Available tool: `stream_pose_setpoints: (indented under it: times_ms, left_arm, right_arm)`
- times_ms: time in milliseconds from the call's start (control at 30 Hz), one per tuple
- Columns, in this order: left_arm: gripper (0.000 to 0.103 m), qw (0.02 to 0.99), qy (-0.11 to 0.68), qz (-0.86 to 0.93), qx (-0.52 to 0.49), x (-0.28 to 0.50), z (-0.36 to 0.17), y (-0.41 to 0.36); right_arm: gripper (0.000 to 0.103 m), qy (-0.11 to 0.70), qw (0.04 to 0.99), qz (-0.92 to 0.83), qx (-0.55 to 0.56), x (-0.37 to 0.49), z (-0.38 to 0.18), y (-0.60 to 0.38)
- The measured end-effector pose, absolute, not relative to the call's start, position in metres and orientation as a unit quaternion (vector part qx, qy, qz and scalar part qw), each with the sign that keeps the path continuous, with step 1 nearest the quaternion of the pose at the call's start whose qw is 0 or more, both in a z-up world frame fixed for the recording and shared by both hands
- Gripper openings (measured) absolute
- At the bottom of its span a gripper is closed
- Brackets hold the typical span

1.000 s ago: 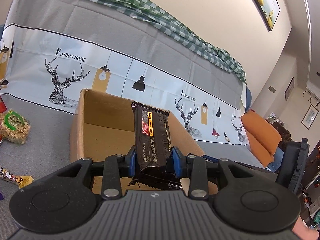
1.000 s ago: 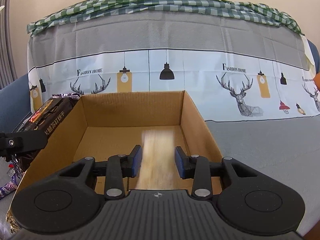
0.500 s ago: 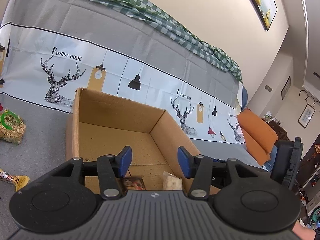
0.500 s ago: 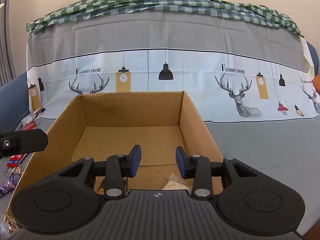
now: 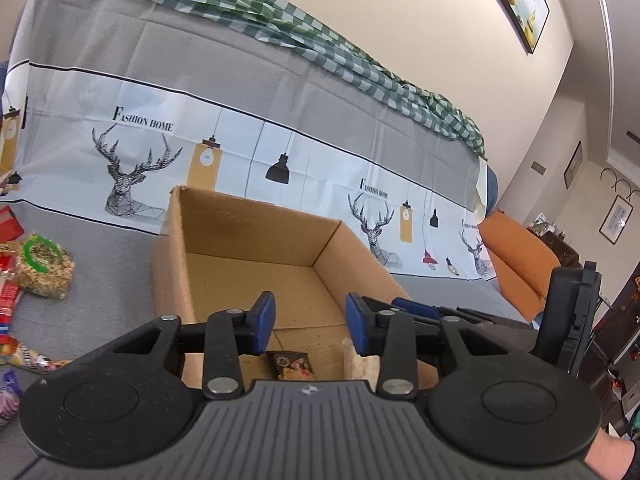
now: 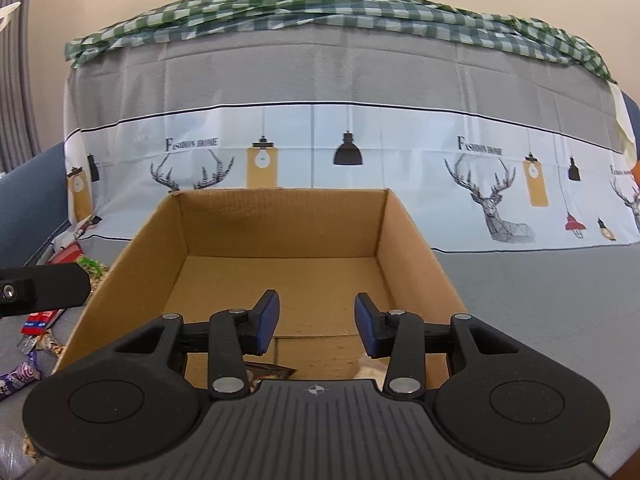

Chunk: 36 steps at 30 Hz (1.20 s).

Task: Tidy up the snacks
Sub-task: 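Withdraw both tools from the box back toward the snack pile, then grasp the purple wrapped bar with left tool while right tool grasps the yellow cone snack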

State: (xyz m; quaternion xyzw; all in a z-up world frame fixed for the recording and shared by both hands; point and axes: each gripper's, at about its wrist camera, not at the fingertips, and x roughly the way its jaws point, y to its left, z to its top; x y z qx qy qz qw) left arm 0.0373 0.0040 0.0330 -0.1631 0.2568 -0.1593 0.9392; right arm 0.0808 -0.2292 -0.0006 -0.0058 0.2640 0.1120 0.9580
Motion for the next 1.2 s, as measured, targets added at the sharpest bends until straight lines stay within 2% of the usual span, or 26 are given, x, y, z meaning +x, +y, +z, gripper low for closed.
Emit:
stream_pose_setpoints:
  times_ms: [200,267,433,600,667,767,900,967,1200]
  left_arm:
    - [0.04,0.928,0.299,-0.148,-0.164,0.03,0.042,0.042]
    - [0.04,0.927,0.32,-0.144,-0.131,0.033,0.048,0.055]
    - [0.04,0.923,0.361,-0.125,-0.052,0.034,0.048,0.098]
    - [0.04,0.905,0.398,-0.072,-0.133,0.03,0.004,0.154]
    - [0.04,0.904,0.403,-0.051,-0.135,0.029,-0.01,0.165]
    - [0.048,0.9,0.42,-0.037,-0.113,0.025,-0.035,0.168]
    - [0.053,0.894,0.446,-0.016,-0.022,0.022,-0.067,0.159]
    - [0.06,0.894,0.447,-0.024,0.0,0.022,-0.069,0.157]
    - [0.061,0.894,0.448,-0.011,0.004,0.022,-0.075,0.159]
  right_arm:
    - [0.041,0.255,0.958,0.133,-0.017,0.074,0.003,-0.213]
    - [0.038,0.253,0.957,0.142,-0.017,0.072,0.005,-0.208]
    - [0.038,0.246,0.955,0.165,-0.022,0.065,0.008,-0.196]
    - [0.038,0.246,0.951,0.184,-0.028,0.061,0.009,-0.184]
    - [0.038,0.25,0.949,0.189,-0.028,0.06,0.008,-0.179]
    - [0.038,0.255,0.946,0.199,-0.031,0.058,0.006,-0.172]
    - [0.038,0.258,0.942,0.21,-0.041,0.055,0.004,-0.161]
    - [0.038,0.259,0.941,0.215,-0.047,0.053,0.003,-0.158]
    - [0.038,0.261,0.936,0.227,-0.061,0.05,0.001,-0.149]
